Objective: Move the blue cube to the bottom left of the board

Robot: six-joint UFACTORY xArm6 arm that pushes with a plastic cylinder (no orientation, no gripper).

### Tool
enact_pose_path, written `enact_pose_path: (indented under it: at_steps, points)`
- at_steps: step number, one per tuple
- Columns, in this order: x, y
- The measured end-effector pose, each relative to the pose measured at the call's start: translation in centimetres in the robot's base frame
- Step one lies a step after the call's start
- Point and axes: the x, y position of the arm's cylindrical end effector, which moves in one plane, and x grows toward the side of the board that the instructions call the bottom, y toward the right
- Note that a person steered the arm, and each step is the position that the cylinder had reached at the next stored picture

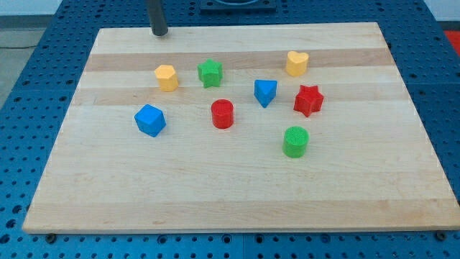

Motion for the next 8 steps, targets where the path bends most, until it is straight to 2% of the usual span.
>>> enact_pose_path:
  at_steps: [3, 8]
  points:
    - [0.2, 0.1]
    - [10.2, -2.4]
